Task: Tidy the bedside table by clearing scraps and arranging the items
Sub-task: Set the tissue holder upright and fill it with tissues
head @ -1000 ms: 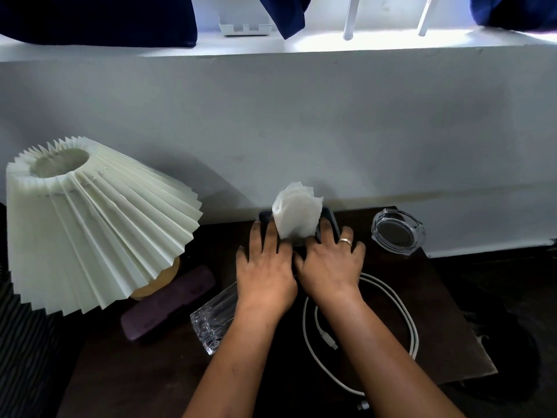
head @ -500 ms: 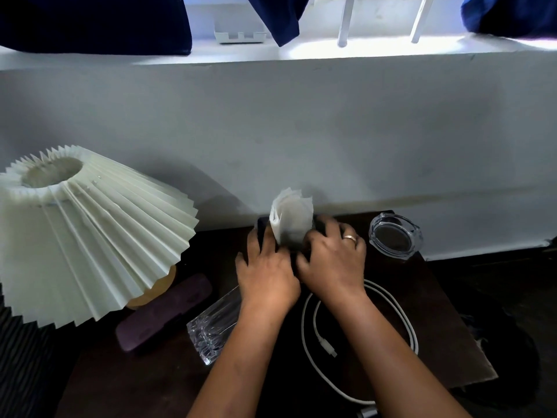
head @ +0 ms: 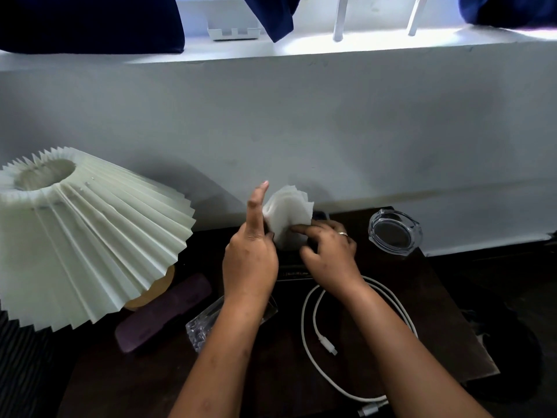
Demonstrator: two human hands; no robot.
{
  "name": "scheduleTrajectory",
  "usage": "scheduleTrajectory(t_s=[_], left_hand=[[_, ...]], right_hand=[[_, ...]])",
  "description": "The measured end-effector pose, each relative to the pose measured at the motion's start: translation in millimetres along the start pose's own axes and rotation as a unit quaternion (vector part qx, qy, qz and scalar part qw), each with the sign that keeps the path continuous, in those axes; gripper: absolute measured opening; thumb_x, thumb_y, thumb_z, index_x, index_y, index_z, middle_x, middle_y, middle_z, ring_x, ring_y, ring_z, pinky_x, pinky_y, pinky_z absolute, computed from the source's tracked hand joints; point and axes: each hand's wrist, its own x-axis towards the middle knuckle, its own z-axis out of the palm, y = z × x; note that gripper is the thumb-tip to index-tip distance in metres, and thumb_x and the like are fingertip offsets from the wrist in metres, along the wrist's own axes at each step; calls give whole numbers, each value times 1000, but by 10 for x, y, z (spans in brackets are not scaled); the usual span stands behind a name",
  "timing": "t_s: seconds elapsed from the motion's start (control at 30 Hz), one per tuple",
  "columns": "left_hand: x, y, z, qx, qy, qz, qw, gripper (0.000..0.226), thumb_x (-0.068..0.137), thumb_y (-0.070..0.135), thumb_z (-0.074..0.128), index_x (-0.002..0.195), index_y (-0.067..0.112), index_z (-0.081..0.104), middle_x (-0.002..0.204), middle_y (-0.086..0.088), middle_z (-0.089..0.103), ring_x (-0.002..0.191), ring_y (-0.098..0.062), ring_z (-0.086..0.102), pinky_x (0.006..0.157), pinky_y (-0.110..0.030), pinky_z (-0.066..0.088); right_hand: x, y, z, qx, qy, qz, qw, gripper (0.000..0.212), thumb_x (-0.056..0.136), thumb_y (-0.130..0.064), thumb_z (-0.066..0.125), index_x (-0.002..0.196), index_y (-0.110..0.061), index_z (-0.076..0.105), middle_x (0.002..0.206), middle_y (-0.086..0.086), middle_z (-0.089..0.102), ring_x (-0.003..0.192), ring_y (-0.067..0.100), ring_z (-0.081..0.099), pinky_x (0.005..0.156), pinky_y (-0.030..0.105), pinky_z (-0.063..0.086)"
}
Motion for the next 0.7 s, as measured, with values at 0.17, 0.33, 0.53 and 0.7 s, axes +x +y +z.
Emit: scheduleTrajectory(t_s=[0.17, 0.33, 0.53, 0.7], left_hand=[[-7, -12, 9, 11, 35, -29, 999, 80, 81, 14, 63, 135, 47, 15, 86, 13, 65, 68, -13, 55, 59, -29, 43], [-7, -63, 50, 43, 26, -48, 998, 69, 81, 19, 65, 134, 39, 25, 86, 7, 70, 76, -20, 64, 59, -28, 41], [8, -102, 72, 25, 33, -63, 997, 25, 81, 17, 61, 99, 25, 45, 81, 0, 68, 77, -27, 62, 62, -36, 49], [48, -124, 66, 31, -20, -5, 999, 22, 73, 3, 53, 72, 25, 59, 79, 11, 63, 85, -19, 54, 68, -29, 41]], right_hand=[[-17, 30, -10, -71, -5, -2, 997, 31, 82, -24, 53, 108, -36, 67, 126, -3, 56, 124, 21, 28, 98, 41, 22], [-48, 16, -16, -104, -27, -11, 994, 29, 83, -26, 52, 104, -38, 67, 132, 2, 45, 124, 21, 21, 102, 44, 20], [-39, -29, -63, -26, 26, -31, 999, 29, 76, -20, 56, 93, -41, 68, 132, -4, 46, 128, 22, 30, 104, 43, 19], [-39, 1, -45, -47, 10, -28, 998, 47, 79, -18, 53, 120, -42, 57, 135, -4, 50, 131, 19, 28, 102, 41, 17]])
